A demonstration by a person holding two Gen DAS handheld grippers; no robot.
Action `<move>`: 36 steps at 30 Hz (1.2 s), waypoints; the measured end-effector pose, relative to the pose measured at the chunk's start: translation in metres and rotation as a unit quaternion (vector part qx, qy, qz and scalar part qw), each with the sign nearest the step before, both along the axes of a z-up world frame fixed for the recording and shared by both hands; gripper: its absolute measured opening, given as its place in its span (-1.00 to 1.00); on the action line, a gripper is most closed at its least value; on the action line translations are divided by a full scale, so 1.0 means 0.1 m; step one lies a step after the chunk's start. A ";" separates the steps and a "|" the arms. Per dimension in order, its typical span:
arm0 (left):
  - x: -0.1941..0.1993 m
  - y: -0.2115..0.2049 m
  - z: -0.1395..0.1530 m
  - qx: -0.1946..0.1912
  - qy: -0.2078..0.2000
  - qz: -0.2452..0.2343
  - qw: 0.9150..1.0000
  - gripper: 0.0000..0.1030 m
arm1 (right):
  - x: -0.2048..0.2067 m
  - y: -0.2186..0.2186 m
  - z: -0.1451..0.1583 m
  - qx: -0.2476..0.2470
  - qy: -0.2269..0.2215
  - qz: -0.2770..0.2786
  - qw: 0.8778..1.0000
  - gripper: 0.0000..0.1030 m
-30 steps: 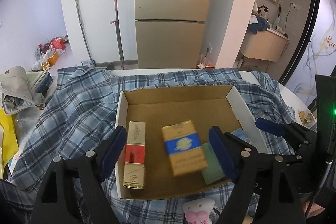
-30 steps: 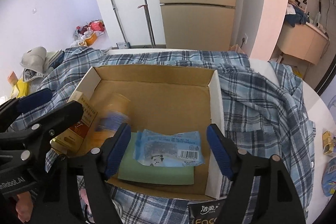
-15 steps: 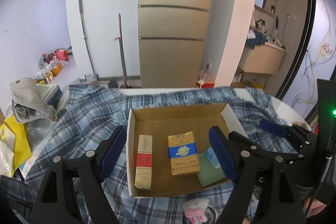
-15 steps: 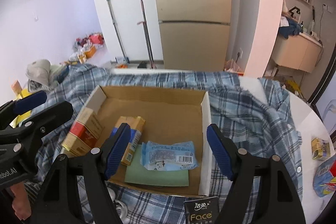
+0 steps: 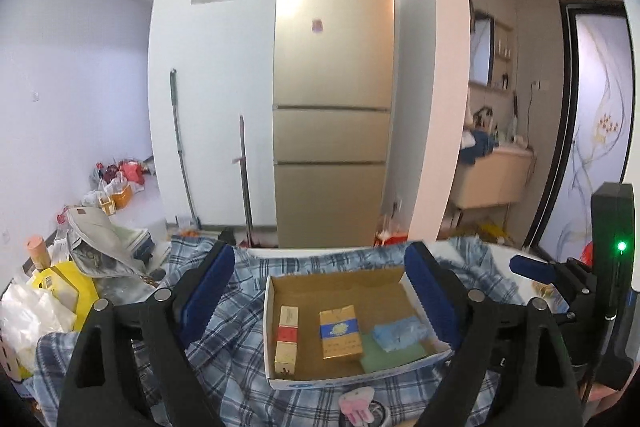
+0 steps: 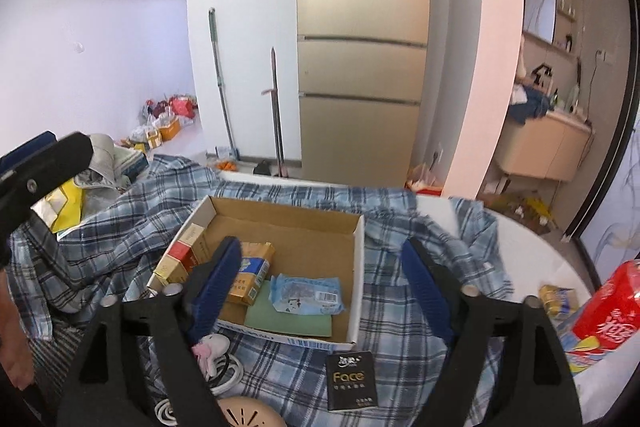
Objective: Organize soft objects
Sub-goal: 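Raise both open grippers away from the box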
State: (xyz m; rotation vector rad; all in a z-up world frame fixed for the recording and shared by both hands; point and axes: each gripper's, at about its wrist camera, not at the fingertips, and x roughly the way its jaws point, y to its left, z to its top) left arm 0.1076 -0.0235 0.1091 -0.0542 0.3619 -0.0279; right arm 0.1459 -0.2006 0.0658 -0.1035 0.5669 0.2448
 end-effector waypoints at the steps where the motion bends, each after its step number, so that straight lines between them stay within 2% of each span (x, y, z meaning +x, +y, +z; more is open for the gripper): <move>1: -0.05 0.01 0.01 -0.005 -0.004 -0.004 1.000 0.73 | -0.04 -0.02 0.01 -0.002 -0.005 0.002 1.000 0.66; 3: -0.15 0.03 0.04 -0.020 -0.014 -0.016 1.000 0.77 | -0.14 -0.06 0.03 -0.003 -0.018 0.005 1.000 0.72; 4: -0.19 0.03 0.04 -0.024 -0.019 -0.018 0.999 0.93 | -0.19 -0.09 0.03 -0.001 -0.026 0.004 1.000 0.78; 6: -0.30 0.03 0.03 -0.024 -0.037 -0.021 0.999 1.00 | -0.31 -0.14 0.03 0.006 -0.053 -0.001 0.999 0.99; 9: -0.45 -0.01 -0.01 -0.009 -0.060 -0.025 0.998 1.00 | -0.44 -0.23 0.02 0.009 -0.087 -0.011 0.996 0.99; 15: -0.59 -0.09 -0.17 0.002 -0.069 -0.056 0.996 1.00 | -0.61 -0.32 -0.07 0.023 -0.105 0.008 0.994 0.99; 19: -0.61 -0.16 -0.35 0.006 -0.077 -0.058 0.995 1.00 | -0.64 -0.36 -0.18 0.030 -0.103 0.002 0.994 0.98; 21: -0.63 -0.15 -0.44 0.002 -0.080 -0.057 0.995 1.00 | -0.65 -0.36 -0.24 0.021 -0.110 -0.004 0.994 0.92; 25: -0.63 -0.16 -0.62 -0.006 -0.084 -0.052 0.995 1.00 | -0.66 -0.36 -0.40 0.012 -0.109 -0.007 0.994 0.91; 33: -0.58 -0.29 -0.99 0.044 -0.077 -0.061 0.994 1.00 | -0.60 -0.38 -0.66 0.004 -0.091 -0.018 0.996 0.91; 36: -0.55 -0.37 -1.08 0.064 -0.068 -0.066 0.993 1.00 | -0.59 -0.42 -0.66 0.014 -0.086 -0.022 0.996 0.91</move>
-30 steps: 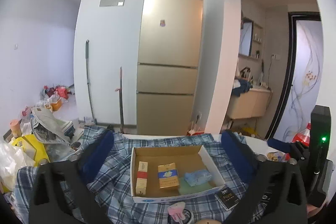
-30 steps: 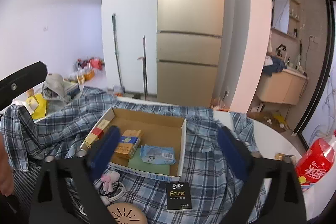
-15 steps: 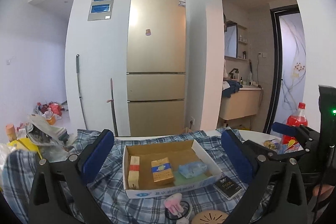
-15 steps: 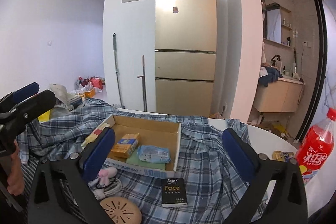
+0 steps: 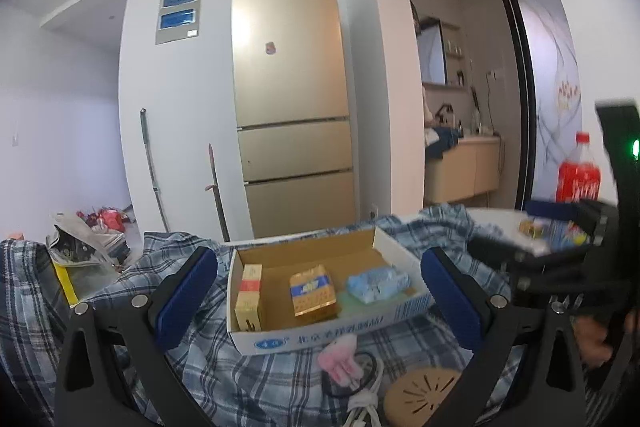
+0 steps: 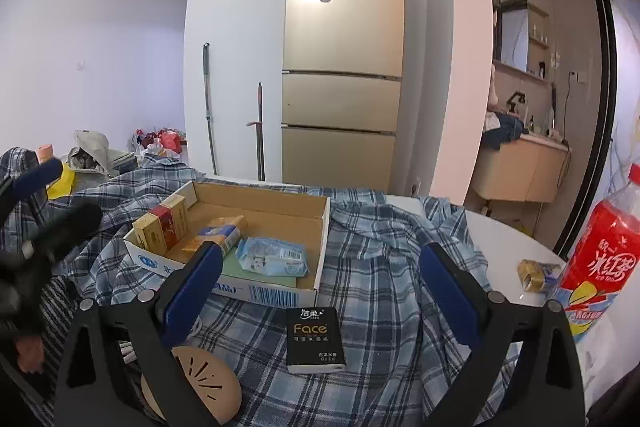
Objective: Organize soft objects
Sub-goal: 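Raise both open grippers away from the box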
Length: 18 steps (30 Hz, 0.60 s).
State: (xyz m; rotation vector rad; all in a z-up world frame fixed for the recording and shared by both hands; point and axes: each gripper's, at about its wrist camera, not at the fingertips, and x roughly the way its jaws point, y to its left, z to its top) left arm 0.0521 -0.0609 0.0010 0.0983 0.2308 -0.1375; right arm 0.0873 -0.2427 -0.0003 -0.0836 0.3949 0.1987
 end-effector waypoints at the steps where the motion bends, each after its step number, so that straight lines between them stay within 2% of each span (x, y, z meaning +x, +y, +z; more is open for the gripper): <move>1: 0.00 0.00 -0.01 0.000 0.000 -0.001 1.000 1.00 | -0.01 -0.02 0.00 0.004 -0.003 -0.003 1.000 0.91; 3: 0.00 -0.01 -0.03 0.003 -0.002 0.009 1.000 1.00 | -0.04 -0.07 0.02 0.013 -0.011 -0.009 1.000 0.91; 6: 0.03 -0.05 -0.07 0.029 0.000 0.066 0.997 1.00 | -0.06 -0.09 0.03 0.019 -0.015 -0.015 1.000 0.92; 10: 0.08 0.01 -0.09 0.008 0.016 0.033 0.999 1.00 | -0.03 -0.05 0.02 0.007 -0.011 -0.023 1.000 0.92; 14: 0.08 0.09 -0.10 -0.012 0.013 0.044 0.999 1.00 | -0.01 -0.04 0.01 0.005 -0.007 -0.021 1.000 0.92; 18: 0.08 0.02 -0.13 -0.001 0.017 0.030 0.999 1.00 | 0.00 -0.05 0.00 0.008 -0.003 -0.020 1.000 0.92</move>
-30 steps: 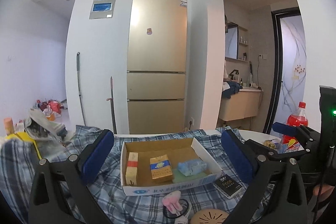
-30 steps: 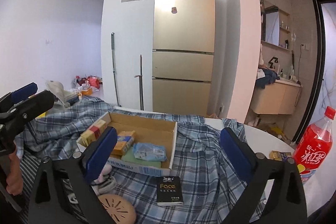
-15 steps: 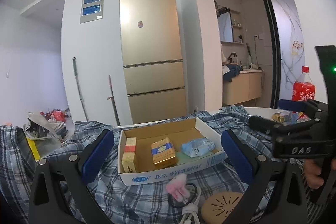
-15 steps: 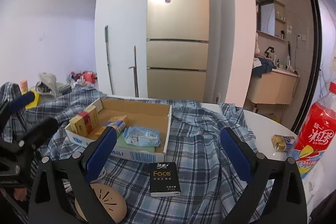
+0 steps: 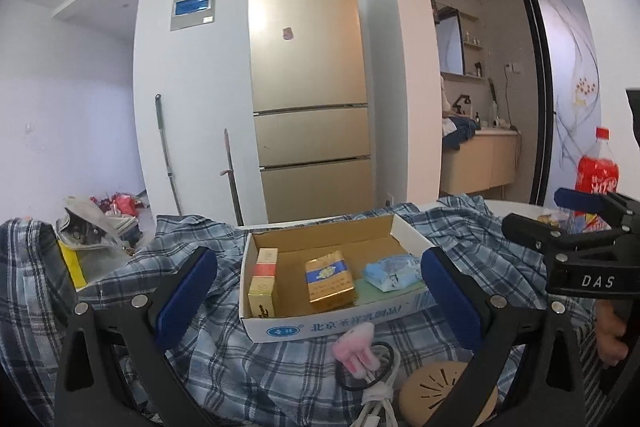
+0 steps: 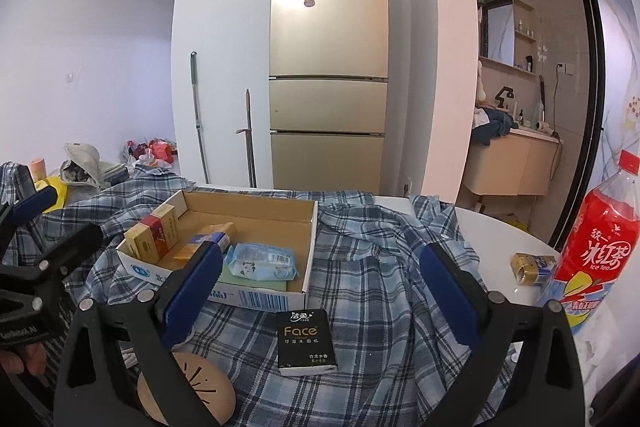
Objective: Organize soft objects
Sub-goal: 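Raise both open grippers away from the box, then grasp the pink plush toy with the left gripper while the right grasps the black Face tissue pack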
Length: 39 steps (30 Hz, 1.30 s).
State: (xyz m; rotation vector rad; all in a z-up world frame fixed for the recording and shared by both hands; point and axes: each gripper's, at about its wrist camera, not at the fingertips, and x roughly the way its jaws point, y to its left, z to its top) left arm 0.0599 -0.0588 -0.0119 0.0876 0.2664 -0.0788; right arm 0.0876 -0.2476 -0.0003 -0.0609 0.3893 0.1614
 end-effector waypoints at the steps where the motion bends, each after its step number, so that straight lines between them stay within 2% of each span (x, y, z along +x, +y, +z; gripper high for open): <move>1: -0.02 -0.01 0.00 0.003 -0.002 -0.006 1.000 1.00 | 0.00 0.01 0.00 -0.001 0.001 0.000 1.000 0.92; 5: -0.06 -0.12 0.00 0.022 -0.007 -0.032 0.999 1.00 | 0.02 0.03 -0.03 -0.004 0.006 0.003 1.000 0.92; 8: -0.01 -0.14 -0.02 0.021 0.008 -0.039 0.999 1.00 | 0.03 0.02 -0.03 -0.001 0.009 0.003 1.000 0.92; 13: 0.13 0.00 -0.05 -0.018 0.042 -0.046 0.998 1.00 | 0.04 0.01 -0.04 0.003 0.012 0.001 1.000 0.92; 16: 0.23 0.07 -0.10 -0.058 0.079 -0.075 0.992 0.93 | 0.05 0.01 -0.05 0.003 0.017 0.002 1.000 0.92; 20: 0.37 0.09 -0.17 -0.065 0.116 -0.065 0.989 0.85 | 0.09 0.02 -0.07 0.005 0.027 0.002 1.000 0.92; 21: 0.39 0.09 -0.18 -0.066 0.120 -0.063 0.989 0.82 | 0.10 0.01 -0.07 0.006 0.030 0.003 1.000 0.92; 25: 0.48 0.07 -0.26 -0.060 0.149 -0.061 0.985 0.44 | 0.16 0.00 -0.11 0.009 0.048 0.003 0.999 0.92; 26: 0.52 0.06 -0.29 -0.058 0.161 -0.061 0.983 0.34 | 0.19 0.00 -0.13 0.011 0.054 0.004 0.998 0.92; 32: 0.74 0.06 -0.48 -0.060 0.230 -0.061 0.969 0.10 | 0.31 -0.03 -0.22 0.019 0.095 0.003 0.995 0.92; 34: 0.79 0.05 -0.53 -0.061 0.248 -0.062 0.965 -0.08 | 0.38 -0.03 -0.28 0.016 0.118 0.000 0.993 0.92; 36: 0.81 0.03 -0.57 -0.054 0.259 -0.059 0.963 -0.08 | 0.45 -0.02 -0.35 0.016 0.145 0.002 0.989 0.88; 39: 0.86 0.00 -0.62 -0.046 0.276 -0.058 0.958 -0.08 | 0.50 -0.04 -0.39 0.018 0.161 -0.004 0.987 0.83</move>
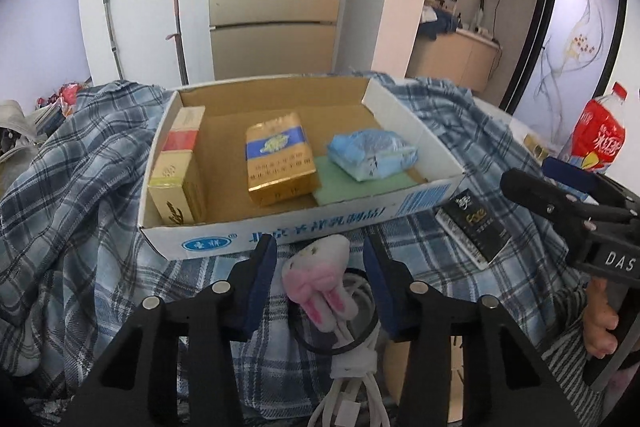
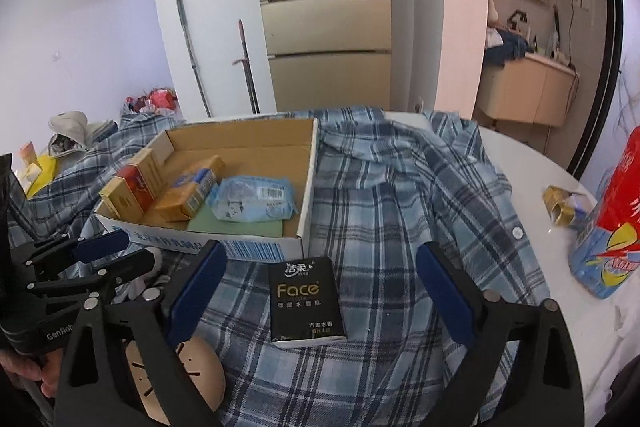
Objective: Organize soft objects
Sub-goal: 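Grasp the pink plush toy with the left gripper while the right grasps the black Face tissue pack, then lift the plush toy and the Face tissue pack and carry them over the box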
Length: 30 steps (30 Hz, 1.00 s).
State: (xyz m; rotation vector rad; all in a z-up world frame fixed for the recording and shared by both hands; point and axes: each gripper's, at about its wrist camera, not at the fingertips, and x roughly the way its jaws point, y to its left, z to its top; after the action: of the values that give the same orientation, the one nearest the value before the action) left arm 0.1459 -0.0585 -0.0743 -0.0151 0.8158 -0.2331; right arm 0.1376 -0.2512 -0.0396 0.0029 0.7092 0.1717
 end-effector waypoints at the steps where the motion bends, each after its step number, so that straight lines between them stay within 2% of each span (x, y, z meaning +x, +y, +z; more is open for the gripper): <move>1: 0.03 -0.01 -0.02 0.002 0.007 0.000 1.000 -0.08 | 0.01 0.00 -0.02 0.000 0.005 0.000 1.000 0.82; 4: 0.11 -0.02 -0.12 0.006 0.039 -0.001 0.999 -0.08 | 0.07 0.04 -0.08 -0.009 0.028 0.005 1.000 0.70; 9: 0.11 -0.03 -0.13 0.008 0.037 0.002 0.999 -0.08 | 0.12 0.12 -0.17 -0.022 0.060 0.026 0.998 0.38; 11: 0.11 -0.03 -0.13 0.008 0.038 0.001 0.999 -0.10 | 0.14 0.15 -0.20 -0.028 0.071 0.031 0.997 0.36; 13: 0.11 -0.03 -0.13 0.008 0.039 0.001 0.999 -0.28 | 0.15 0.16 -0.22 -0.031 0.077 0.030 0.996 0.36; 18: 0.10 -0.02 -0.13 0.008 0.036 -0.001 0.999 -0.28 | 0.21 0.15 -0.31 -0.032 0.110 0.031 0.993 0.36; 21: 0.11 -0.03 -0.13 0.005 0.035 -0.004 0.999 -0.38 | 0.24 0.16 -0.35 -0.034 0.125 0.037 0.991 0.30; 22: 0.10 -0.02 -0.12 0.001 0.033 -0.006 0.999 -0.41 | 0.25 0.17 -0.36 -0.037 0.129 0.037 0.990 0.26; 26: 0.03 -0.03 -0.03 -0.004 0.007 -0.011 1.000 -0.41 | 0.26 0.20 -0.40 -0.038 0.137 0.045 0.989 -0.11; 30: -0.12 -0.05 0.10 -0.002 -0.040 -0.020 0.999 -0.41 | 0.24 0.20 -0.36 -0.035 0.126 0.044 0.990 -0.13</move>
State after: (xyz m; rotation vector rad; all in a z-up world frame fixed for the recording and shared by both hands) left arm 0.1341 -0.0634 -0.0643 0.0061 0.7368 -0.2712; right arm 0.1616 -0.2310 -0.0760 -0.0757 0.9682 0.2329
